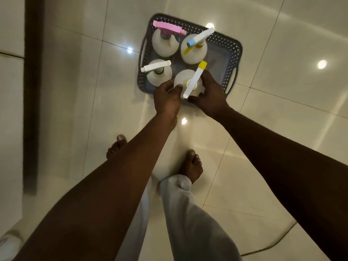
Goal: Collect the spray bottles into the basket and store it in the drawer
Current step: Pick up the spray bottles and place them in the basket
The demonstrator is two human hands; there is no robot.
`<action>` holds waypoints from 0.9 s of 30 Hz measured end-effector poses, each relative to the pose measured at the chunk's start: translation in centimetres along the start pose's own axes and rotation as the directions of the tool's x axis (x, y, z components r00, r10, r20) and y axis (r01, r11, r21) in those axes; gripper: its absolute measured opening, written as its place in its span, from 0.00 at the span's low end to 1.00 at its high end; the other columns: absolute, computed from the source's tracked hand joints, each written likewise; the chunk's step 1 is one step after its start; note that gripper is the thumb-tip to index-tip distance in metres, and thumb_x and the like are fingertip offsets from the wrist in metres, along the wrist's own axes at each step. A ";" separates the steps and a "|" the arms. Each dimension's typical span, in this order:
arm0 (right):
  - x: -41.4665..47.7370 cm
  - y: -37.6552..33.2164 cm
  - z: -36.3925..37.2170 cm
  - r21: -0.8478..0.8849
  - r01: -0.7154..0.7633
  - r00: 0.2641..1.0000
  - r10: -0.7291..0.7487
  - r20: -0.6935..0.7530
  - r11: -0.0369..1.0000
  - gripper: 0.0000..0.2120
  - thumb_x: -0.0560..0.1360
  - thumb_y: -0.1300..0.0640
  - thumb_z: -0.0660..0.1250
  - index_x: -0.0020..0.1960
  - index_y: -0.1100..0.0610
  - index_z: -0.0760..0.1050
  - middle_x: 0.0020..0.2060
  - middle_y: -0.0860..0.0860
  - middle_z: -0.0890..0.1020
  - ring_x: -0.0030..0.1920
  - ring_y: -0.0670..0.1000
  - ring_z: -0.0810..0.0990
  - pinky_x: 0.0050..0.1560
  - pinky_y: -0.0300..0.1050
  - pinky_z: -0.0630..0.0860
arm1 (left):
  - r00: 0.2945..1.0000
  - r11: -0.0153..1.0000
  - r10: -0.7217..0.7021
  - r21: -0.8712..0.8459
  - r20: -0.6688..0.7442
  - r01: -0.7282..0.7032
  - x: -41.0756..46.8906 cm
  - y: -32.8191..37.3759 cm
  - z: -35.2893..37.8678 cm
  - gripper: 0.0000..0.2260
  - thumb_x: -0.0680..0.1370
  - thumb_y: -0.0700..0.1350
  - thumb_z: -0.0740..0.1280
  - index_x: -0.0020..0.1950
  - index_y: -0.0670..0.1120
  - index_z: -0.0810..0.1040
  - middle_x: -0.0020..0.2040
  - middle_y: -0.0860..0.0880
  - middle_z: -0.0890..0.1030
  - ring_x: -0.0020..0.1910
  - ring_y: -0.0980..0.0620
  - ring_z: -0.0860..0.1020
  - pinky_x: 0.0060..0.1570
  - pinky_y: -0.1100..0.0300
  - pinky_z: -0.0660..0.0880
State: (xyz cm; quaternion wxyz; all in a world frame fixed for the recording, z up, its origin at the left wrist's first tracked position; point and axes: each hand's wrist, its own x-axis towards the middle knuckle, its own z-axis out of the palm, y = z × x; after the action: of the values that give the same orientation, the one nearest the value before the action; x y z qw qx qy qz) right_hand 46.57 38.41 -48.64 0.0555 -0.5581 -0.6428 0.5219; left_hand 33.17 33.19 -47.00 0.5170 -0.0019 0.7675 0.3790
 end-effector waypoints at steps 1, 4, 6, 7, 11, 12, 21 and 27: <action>0.5 0.7 0.4 -0.018 0.000 1.000 0.000 -0.007 1.000 0.43 0.67 0.49 0.83 0.77 0.54 0.68 0.68 0.49 0.80 0.68 0.53 0.79 0.67 0.56 0.79 | 1.000 1.000 0.000 0.008 -0.003 0.000 0.5 -0.4 0.4 0.15 0.79 0.40 0.72 0.66 0.39 0.82 0.60 0.41 0.85 0.60 0.43 0.84 0.64 0.45 0.81; 1.6 2.0 1.0 -0.014 0.001 1.000 -0.001 -0.025 1.000 0.45 0.65 0.40 0.80 0.76 0.54 0.69 0.67 0.48 0.80 0.66 0.51 0.79 0.67 0.48 0.78 | 1.000 0.999 0.010 0.032 -0.011 -0.010 1.7 -1.2 1.3 0.16 0.80 0.42 0.72 0.67 0.40 0.82 0.62 0.43 0.85 0.60 0.46 0.83 0.64 0.48 0.81; 2.4 2.6 1.3 0.038 -0.014 1.000 0.015 -0.024 0.999 0.46 0.63 0.38 0.79 0.76 0.54 0.69 0.68 0.48 0.80 0.68 0.51 0.78 0.68 0.51 0.79 | 1.000 0.999 0.021 0.034 -0.018 -0.021 2.5 -1.5 1.8 0.15 0.80 0.42 0.72 0.66 0.41 0.82 0.60 0.46 0.85 0.58 0.49 0.83 0.61 0.53 0.81; 2.8 2.8 1.5 0.068 -0.023 0.999 0.024 -0.021 0.997 0.47 0.62 0.38 0.80 0.76 0.53 0.70 0.68 0.49 0.80 0.69 0.52 0.78 0.68 0.55 0.80 | 0.999 0.999 0.028 0.030 -0.020 -0.027 2.9 -1.7 2.0 0.14 0.80 0.42 0.72 0.65 0.41 0.82 0.58 0.47 0.85 0.56 0.50 0.83 0.59 0.56 0.81; 3.9 3.5 2.0 0.154 -0.081 0.996 0.085 -0.018 0.985 0.47 0.59 0.41 0.80 0.75 0.52 0.71 0.63 0.45 0.80 0.65 0.50 0.80 0.61 0.52 0.84 | 0.999 0.999 0.037 0.020 -0.032 -0.037 3.8 -2.0 2.8 0.09 0.80 0.41 0.72 0.60 0.43 0.84 0.51 0.51 0.84 0.52 0.51 0.82 0.55 0.58 0.78; 4.0 3.5 2.2 0.161 -0.093 0.995 0.096 -0.013 0.983 0.46 0.60 0.41 0.80 0.75 0.52 0.71 0.63 0.45 0.80 0.64 0.48 0.80 0.59 0.50 0.85 | 0.999 0.999 0.037 0.021 -0.035 -0.037 3.9 -2.0 2.9 0.09 0.80 0.42 0.71 0.60 0.42 0.84 0.52 0.50 0.84 0.52 0.51 0.82 0.55 0.58 0.78; 3.8 3.2 2.2 -0.052 -0.119 0.993 0.118 -0.012 0.992 0.47 0.70 0.51 0.83 0.82 0.55 0.63 0.76 0.53 0.74 0.75 0.55 0.73 0.72 0.57 0.75 | 1.000 0.999 -0.019 0.035 -0.010 0.020 2.5 -1.3 2.3 0.12 0.83 0.44 0.67 0.61 0.39 0.83 0.53 0.44 0.85 0.49 0.49 0.82 0.53 0.57 0.78; -3.8 -1.6 1.6 0.026 -0.267 0.953 0.268 -0.140 0.963 0.37 0.75 0.55 0.78 0.80 0.59 0.67 0.76 0.56 0.74 0.74 0.58 0.74 0.74 0.54 0.72 | 0.992 0.992 -0.120 -0.022 0.031 0.120 -4.5 0.0 -1.6 0.11 0.83 0.43 0.64 0.64 0.47 0.82 0.62 0.42 0.83 0.58 0.48 0.79 0.69 0.49 0.75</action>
State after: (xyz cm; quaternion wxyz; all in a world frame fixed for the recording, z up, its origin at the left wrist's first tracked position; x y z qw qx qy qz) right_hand 45.91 34.75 -46.17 0.0319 -0.6755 -0.5537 0.4858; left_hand 33.99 30.51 -43.17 0.5502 -0.0487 0.7536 0.3564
